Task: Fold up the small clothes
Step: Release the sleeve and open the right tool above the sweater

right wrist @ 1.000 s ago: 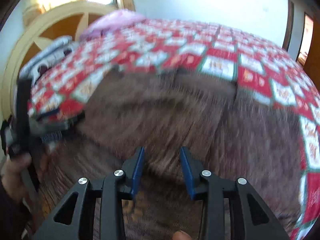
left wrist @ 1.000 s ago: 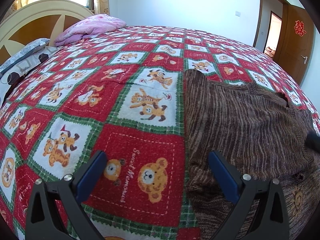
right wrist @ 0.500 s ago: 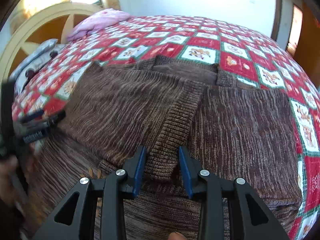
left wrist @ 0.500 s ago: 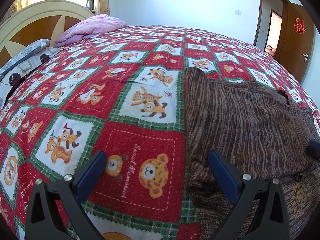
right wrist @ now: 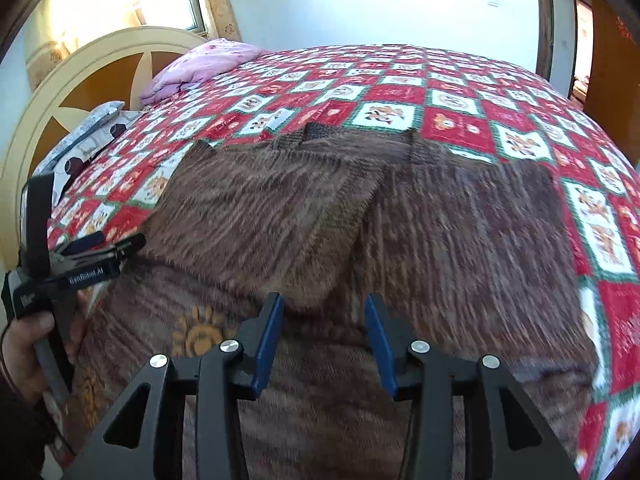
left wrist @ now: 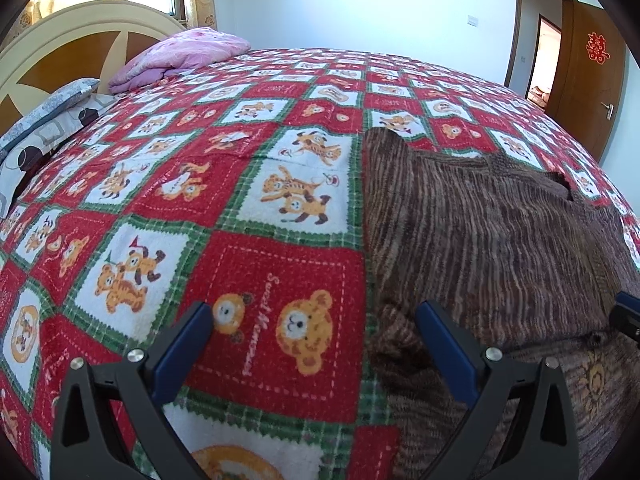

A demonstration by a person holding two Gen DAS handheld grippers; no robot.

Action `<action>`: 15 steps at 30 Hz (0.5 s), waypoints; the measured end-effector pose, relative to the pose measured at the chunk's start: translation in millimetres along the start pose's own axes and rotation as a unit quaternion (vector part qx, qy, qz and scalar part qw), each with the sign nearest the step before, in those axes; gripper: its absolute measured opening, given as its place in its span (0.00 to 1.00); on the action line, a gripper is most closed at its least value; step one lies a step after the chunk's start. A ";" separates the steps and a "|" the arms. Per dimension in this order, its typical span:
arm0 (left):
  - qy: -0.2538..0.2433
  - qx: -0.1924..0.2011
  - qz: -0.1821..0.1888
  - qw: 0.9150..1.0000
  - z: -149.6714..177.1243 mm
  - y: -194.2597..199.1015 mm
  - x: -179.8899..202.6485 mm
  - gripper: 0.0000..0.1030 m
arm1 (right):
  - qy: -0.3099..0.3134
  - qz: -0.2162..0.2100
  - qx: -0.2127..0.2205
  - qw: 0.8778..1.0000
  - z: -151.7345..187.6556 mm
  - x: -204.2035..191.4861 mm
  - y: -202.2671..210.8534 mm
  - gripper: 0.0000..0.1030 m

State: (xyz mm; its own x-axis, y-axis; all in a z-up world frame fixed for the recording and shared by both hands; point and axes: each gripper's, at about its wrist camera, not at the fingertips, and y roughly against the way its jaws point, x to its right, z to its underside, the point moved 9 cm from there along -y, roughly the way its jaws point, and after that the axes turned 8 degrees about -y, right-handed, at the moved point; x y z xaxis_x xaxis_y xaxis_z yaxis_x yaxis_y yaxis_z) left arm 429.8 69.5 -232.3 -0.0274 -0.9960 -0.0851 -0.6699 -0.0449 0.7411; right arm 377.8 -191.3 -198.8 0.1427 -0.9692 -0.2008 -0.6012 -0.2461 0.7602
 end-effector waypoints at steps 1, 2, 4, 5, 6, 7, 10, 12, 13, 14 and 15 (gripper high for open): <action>-0.002 -0.002 -0.003 1.000 2.0 3.4 0.9 1.00 | 0.001 0.003 -0.001 1.000 4.2 1.6 4.9 0.43; -0.003 -0.001 -0.004 1.000 3.1 7.3 1.5 1.00 | 0.001 0.003 -0.002 1.000 8.1 3.2 9.3 0.43; -0.001 0.003 -0.001 1.000 6.2 17.1 3.0 1.00 | -0.002 0.003 -0.003 1.000 16.9 6.5 20.4 0.47; 0.000 0.002 0.001 1.000 7.7 19.8 3.3 1.00 | -0.002 0.002 -0.002 1.000 21.1 7.7 26.0 0.48; 0.002 -0.001 0.005 1.000 12.6 25.1 5.2 1.00 | -0.002 0.001 -0.001 1.000 26.0 8.8 32.4 0.48; 0.000 -0.003 0.008 1.000 17.0 29.1 7.2 1.00 | -0.001 0.002 0.001 1.000 30.3 9.6 37.7 0.49; -0.019 0.001 0.001 1.000 27.7 42.4 13.3 1.00 | 0.005 0.008 0.003 1.000 41.6 10.6 49.5 0.50; -0.027 0.006 0.000 1.000 30.9 49.8 14.5 1.00 | 0.006 0.012 0.002 1.000 48.2 11.6 55.7 0.50; -0.027 0.009 -0.002 1.000 33.1 55.7 14.3 1.00 | 0.005 0.014 0.003 1.000 52.0 12.0 59.8 0.50; -0.026 0.010 -0.001 1.000 32.6 57.9 13.4 1.00 | 0.005 0.015 0.004 1.000 54.4 12.6 62.8 0.50; -0.023 0.014 0.001 1.000 34.1 63.7 12.7 1.00 | 0.003 0.015 0.005 1.000 57.3 13.1 66.2 0.51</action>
State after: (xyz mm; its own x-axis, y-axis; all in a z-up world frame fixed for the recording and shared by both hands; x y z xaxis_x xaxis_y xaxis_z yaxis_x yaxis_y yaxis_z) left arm 361.5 56.6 -208.9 -0.0625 -0.9914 -0.1150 -0.6898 -0.0404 0.7229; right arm 294.8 -219.6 -186.5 0.1292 -0.9763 -0.1735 -0.6137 -0.2161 0.7594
